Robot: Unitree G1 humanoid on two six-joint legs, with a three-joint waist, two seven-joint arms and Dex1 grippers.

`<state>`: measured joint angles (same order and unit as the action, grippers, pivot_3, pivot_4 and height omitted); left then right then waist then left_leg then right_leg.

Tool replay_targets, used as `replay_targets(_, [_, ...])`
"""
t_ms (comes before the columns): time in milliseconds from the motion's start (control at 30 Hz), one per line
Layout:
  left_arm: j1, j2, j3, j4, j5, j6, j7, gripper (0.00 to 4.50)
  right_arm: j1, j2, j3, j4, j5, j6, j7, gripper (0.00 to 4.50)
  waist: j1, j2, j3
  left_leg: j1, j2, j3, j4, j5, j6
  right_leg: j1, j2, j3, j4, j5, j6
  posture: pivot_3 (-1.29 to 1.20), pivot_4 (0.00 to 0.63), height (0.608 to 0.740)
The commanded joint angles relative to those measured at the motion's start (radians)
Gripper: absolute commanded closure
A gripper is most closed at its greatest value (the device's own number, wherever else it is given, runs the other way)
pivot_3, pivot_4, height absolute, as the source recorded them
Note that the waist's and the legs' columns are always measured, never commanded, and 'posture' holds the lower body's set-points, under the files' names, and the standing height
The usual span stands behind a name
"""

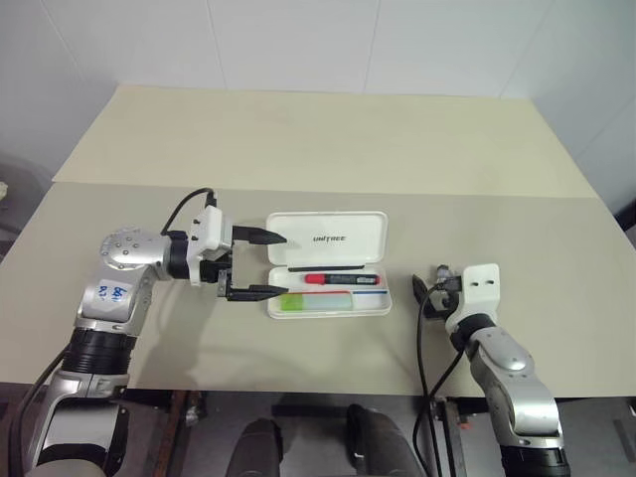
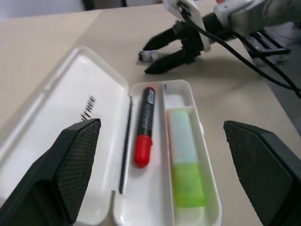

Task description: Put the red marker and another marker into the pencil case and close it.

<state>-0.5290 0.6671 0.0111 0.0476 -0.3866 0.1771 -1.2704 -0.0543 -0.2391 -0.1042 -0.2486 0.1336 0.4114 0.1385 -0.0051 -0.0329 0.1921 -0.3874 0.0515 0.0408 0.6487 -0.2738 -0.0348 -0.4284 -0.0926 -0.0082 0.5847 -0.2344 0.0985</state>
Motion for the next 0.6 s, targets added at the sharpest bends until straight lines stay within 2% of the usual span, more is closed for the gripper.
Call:
replay_targets(33, [0.016, 0.014, 0.029, -0.062, -0.027, 0.018, 0.023, 0.01, -0.019, -0.003, -0.017, 0.022, -0.018, -0.025, -0.015, 0.0, 0.0, 0.0, 0.0, 0.0, 0.0, 0.0, 0.0, 0.0, 0.0, 0.0, 0.0, 0.0, 0.0, 0.0, 0.0, 0.0, 0.15, 0.74])
replay_targets(100, [0.026, 0.013, 0.032, -0.081, -0.03, 0.026, 0.034, 0.01, -0.031, 0.0, -0.014, 0.036, -0.012, -0.03, -0.011, 0.0, 0.0, 0.0, 0.0, 0.0, 0.0, 0.0, 0.0, 0.0, 0.0, 0.0, 0.0, 0.0, 0.0, 0.0, 0.0, 0.0, 0.15, 0.74])
replay_targets(133, [0.029, 0.012, 0.033, -0.088, -0.031, 0.03, 0.039, 0.0, -0.037, 0.002, -0.013, 0.041, -0.009, -0.033, -0.009, 0.4, 0.0, 0.0, 0.0, 0.0, 0.0, 0.0, 0.0, 0.0, 0.0, 0.0, 0.0, 0.0, 0.0, 0.0, 0.0, 0.0, 0.15, 0.74])
replay_targets(200, [0.033, 0.014, 0.035, -0.099, -0.035, 0.035, 0.045, 0.0, -0.046, 0.002, -0.006, 0.045, 0.0, -0.033, 0.003, 0.93, 0.0, 0.0, 0.0, 0.0, 0.0, 0.0, 0.0, 0.0, 0.0, 0.0, 0.0, 0.0, 0.0, 0.0, 0.0, 0.0, 0.15, 0.74])
replay_targets(467, [0.036, 0.02, 0.041, -0.113, -0.04, 0.038, 0.061, 0.0, -0.075, -0.003, -0.007, 0.06, 0.003, -0.03, 0.016, 3.87, -0.001, 0.0, 0.0, 0.0, 0.0, 0.0, -0.001, 0.0, 0.0, 0.0, 0.0, 0.0, 0.0, 0.0, 0.0, 0.0, 0.15, 0.74])
replay_targets(500, [0.037, 0.021, 0.041, -0.114, -0.04, 0.037, 0.062, 0.0, -0.079, -0.005, -0.007, 0.064, 0.0, -0.029, 0.016, 4.11, -0.001, 0.0, 0.0, 0.0, 0.0, 0.0, -0.001, 0.0, 0.0, 0.0, 0.0, 0.0, 0.0, 0.0, 0.0, 0.0, 0.15, 0.74])
replay_targets(600, [0.038, 0.022, 0.041, -0.116, -0.041, 0.037, 0.064, 0.0, -0.085, -0.007, -0.008, 0.069, -0.003, -0.028, 0.017, 4.11, -0.003, 0.0, 0.0, 0.0, 0.0, 0.0, -0.001, 0.0, 0.0, 0.0, 0.0, 0.0, 0.0, 0.0, 0.0, 0.0, 0.15, 0.74])
